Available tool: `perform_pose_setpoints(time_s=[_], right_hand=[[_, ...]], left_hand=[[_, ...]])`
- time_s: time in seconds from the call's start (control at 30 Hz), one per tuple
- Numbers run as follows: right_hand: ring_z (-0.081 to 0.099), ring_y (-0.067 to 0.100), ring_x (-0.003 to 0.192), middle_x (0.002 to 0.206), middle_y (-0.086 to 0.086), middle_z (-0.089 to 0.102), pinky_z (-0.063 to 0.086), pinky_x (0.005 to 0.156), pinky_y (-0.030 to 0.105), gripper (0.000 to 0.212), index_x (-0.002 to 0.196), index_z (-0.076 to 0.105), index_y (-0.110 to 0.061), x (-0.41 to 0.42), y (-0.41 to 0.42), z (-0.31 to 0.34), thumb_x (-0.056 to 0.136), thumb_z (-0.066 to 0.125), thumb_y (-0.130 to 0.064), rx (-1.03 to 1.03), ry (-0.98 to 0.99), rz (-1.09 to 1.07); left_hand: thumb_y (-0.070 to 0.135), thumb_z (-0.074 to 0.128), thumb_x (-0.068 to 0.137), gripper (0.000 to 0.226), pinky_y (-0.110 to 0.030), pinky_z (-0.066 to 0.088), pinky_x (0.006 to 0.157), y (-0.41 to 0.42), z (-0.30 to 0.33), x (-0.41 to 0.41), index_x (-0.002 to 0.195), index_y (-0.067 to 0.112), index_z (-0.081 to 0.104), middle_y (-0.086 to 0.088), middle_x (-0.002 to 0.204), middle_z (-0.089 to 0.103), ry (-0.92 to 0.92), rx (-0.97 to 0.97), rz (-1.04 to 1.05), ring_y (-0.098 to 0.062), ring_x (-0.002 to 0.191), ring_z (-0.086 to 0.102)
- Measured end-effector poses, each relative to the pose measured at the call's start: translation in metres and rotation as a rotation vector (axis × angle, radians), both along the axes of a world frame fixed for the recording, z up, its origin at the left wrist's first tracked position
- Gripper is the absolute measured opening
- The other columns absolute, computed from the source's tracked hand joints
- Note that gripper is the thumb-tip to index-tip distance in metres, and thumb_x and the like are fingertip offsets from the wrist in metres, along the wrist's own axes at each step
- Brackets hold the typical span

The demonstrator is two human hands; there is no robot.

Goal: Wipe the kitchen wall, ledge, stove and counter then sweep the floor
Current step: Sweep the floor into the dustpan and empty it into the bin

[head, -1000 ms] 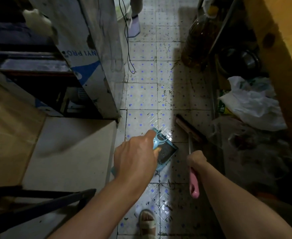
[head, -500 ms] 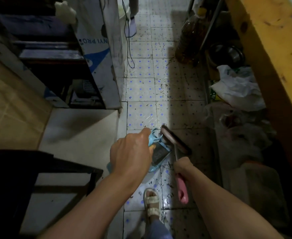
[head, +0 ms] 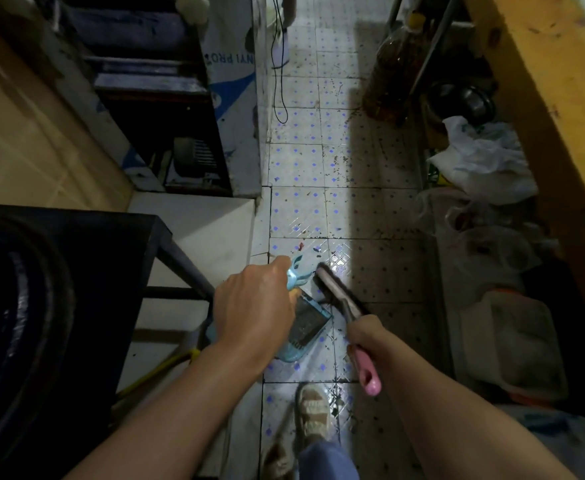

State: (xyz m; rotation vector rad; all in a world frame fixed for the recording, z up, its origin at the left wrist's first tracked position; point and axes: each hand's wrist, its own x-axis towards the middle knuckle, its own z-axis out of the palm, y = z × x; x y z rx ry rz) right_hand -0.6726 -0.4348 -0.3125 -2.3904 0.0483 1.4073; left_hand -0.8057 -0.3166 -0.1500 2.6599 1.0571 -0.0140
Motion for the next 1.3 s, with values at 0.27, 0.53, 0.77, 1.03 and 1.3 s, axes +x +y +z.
perform_pose_setpoints(time_s=[0.27,0.53,0.77,1.03,1.3], right_hand=[[0.062,0.031,0.094,0.112,0.02,0.062,0.053,0.087,0.04,0.035,0.121,0.053,0.009,0.017,0.03,-0.012,0.091,0.046,-0.007,-0.006,-0.118,-0.054],[0.06,0.036,0.108,0.119,0.022,0.06,0.05,0.092,0.04,0.029,0.116,0.054,0.006,0.07,0.096,-0.022,0.09,0.049,-0.007,0.014,-0.187,0.063],[0.06,0.031,0.105,0.119,0.017,0.06,0.044,0.071,0.029,0.028,0.118,0.053,0.002,0.104,0.153,-0.047,0.092,0.05,-0.009,0.007,-0.222,0.219],[0.057,0.028,0.092,0.116,0.017,0.059,0.04,0.067,0.027,0.025,0.116,0.052,0.002,0.104,0.143,-0.07,0.094,0.049,-0.007,-0.005,-0.222,0.311],[0.059,0.03,0.099,0.122,0.018,0.056,0.042,0.058,0.023,0.029,0.122,0.049,0.002,0.057,0.077,-0.064,0.095,0.047,-0.008,-0.101,-0.258,0.436]], left_hand=[[0.041,0.053,0.092,0.021,-0.028,0.034,0.06,0.013,0.007,0.016,0.104,0.024,0.05,-0.001,0.095,0.066,0.03,-0.007,0.048,-0.025,0.086,0.063],[0.041,0.05,0.094,0.021,-0.029,0.035,0.061,0.04,0.002,0.058,0.108,0.026,0.049,0.0,0.097,0.065,0.036,-0.008,0.12,-0.023,0.086,0.061],[0.044,0.05,0.093,0.024,-0.03,0.031,0.064,0.056,-0.017,0.078,0.111,0.029,0.046,-0.001,0.102,0.065,0.07,0.012,0.177,-0.027,0.095,0.06],[0.046,0.051,0.092,0.028,-0.027,0.029,0.063,0.042,-0.023,0.064,0.114,0.031,0.046,0.002,0.107,0.064,0.069,0.013,0.214,-0.022,0.097,0.061],[0.046,0.051,0.092,0.022,-0.026,0.03,0.063,0.0,-0.015,0.023,0.107,0.03,0.046,0.003,0.101,0.065,0.047,0.001,0.191,-0.021,0.095,0.061]])
